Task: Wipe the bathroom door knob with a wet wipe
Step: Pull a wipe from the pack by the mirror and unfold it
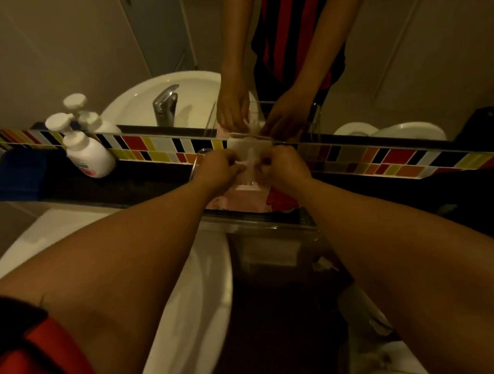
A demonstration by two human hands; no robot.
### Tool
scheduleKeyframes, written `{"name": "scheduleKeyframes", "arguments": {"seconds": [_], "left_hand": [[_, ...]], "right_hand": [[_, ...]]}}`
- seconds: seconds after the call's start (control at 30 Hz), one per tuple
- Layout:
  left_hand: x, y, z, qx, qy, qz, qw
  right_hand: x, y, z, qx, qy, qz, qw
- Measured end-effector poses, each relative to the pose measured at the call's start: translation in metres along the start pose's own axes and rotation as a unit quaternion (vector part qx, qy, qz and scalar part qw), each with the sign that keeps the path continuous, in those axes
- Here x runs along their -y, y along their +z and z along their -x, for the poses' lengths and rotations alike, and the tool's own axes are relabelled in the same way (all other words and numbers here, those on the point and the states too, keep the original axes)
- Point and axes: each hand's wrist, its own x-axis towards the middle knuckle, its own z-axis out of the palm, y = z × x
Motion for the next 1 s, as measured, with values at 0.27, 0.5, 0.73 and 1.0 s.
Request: {"name": "scheduleKeyframes", "arguments": {"seconds": [0.27,0.5,0.73,1.0], "left_hand": [[-0.039,-0.069,0.004,-0.073,-0.073,0.226,0.969],[-0.032,-0.134,0.052,-0.136,-0.071,0.303,0.940],[0.017,-0.204,0.167,-0.182,-0.105,0.392,0.896],[0.085,-0.277,0.373,-0.269,-0.168,0.313,0.895]], "right_hand": [[0.048,-0.049,-0.011,-0.081,0.109,-0.266,0.954],[0.114,-0.061,0.016,0.038,0.093,-0.524,0.846],[0.217,-0.032,0.067,0.098,0.082,-0.560,0.819],[0.354,0.034,0.179,0.211,0.048,-0.558,0.801]]}}
